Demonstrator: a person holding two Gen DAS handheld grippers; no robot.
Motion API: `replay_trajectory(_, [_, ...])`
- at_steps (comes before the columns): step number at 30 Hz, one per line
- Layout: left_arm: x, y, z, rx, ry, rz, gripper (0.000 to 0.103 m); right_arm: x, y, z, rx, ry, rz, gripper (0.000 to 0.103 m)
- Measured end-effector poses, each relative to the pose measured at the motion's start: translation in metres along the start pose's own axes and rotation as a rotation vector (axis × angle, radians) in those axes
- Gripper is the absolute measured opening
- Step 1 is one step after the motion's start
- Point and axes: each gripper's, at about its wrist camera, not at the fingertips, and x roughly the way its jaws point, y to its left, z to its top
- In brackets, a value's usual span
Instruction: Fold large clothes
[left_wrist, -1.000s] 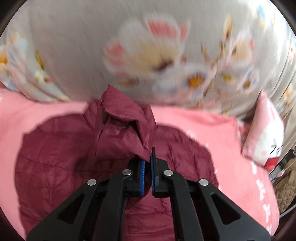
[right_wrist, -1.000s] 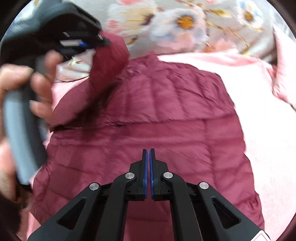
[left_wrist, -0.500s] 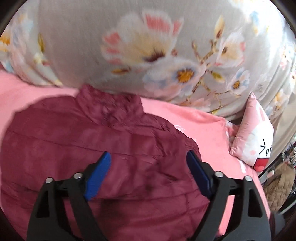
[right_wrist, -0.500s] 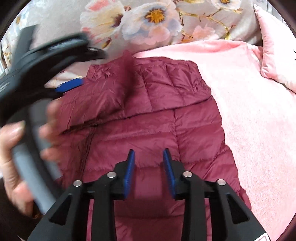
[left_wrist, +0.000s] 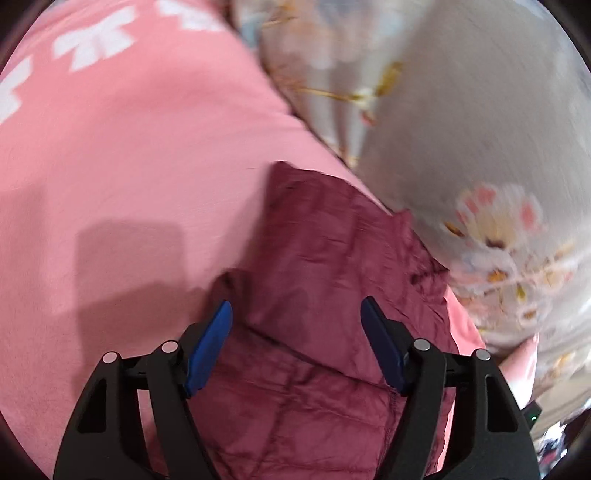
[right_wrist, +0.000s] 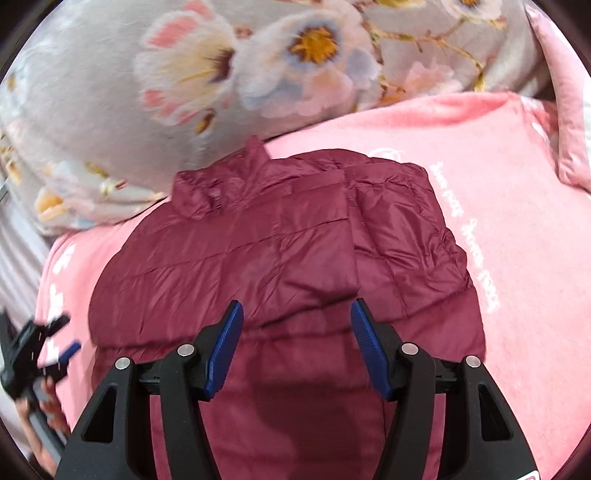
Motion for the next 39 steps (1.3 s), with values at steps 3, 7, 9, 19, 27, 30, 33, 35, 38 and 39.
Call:
replay_trajectory(3, [0.003, 0.009, 0.0, -0.038, 0.025, -0.038, 0.069, 0.016, -0.014, 0.008, 0.069, 0.007, -0.02, 0.06])
replay_trajectory(7, [0.018, 0.015, -0.002, -0.106, 0.087, -0.096, 0.069, 0.031, -0.02, 0.015, 0.098, 0.026, -0.034, 0.06])
replay_trajectory(9, [0.026, 0.018, -0.004, -0.149, 0.122, -0.121, 0.069, 0.04, -0.021, 0.017, 0.118, 0.053, -0.005, 0.051])
replay_trajectory(19, [0.041, 0.007, 0.013, -0.035, 0.068, 0.053, 0.006, -0.007, 0.013, 0.042, 0.039, -0.077, 0.102, 0.002])
replay_trajectory(27, [0.069, -0.022, -0.012, 0.231, 0.049, 0.303, 0.002, 0.019, 0.007, 0.034, -0.053, -0.013, -0.186, 0.002])
replay_trajectory(30, [0.07, -0.016, -0.018, 0.242, 0.02, 0.294, 0.002, 0.058, -0.008, 0.016, -0.063, 0.102, -0.242, 0.0])
replay_trajectory(33, [0.069, -0.014, -0.021, 0.272, -0.005, 0.3, 0.002, 0.06, -0.006, 0.013, -0.101, 0.096, -0.271, 0.0])
replay_trajectory(35, [0.068, -0.013, -0.024, 0.292, -0.021, 0.31, 0.002, 0.061, -0.005, 0.014, -0.115, 0.1, -0.276, 0.0])
replay_trajectory(38, [0.07, -0.02, -0.029, 0.308, -0.034, 0.327, 0.002, 0.061, -0.006, 0.016, -0.113, 0.109, -0.266, 0.0])
replay_trajectory(39, [0.07, -0.019, -0.028, 0.305, -0.034, 0.326, 0.002, 0.059, -0.006, 0.016, -0.113, 0.112, -0.262, 0.001])
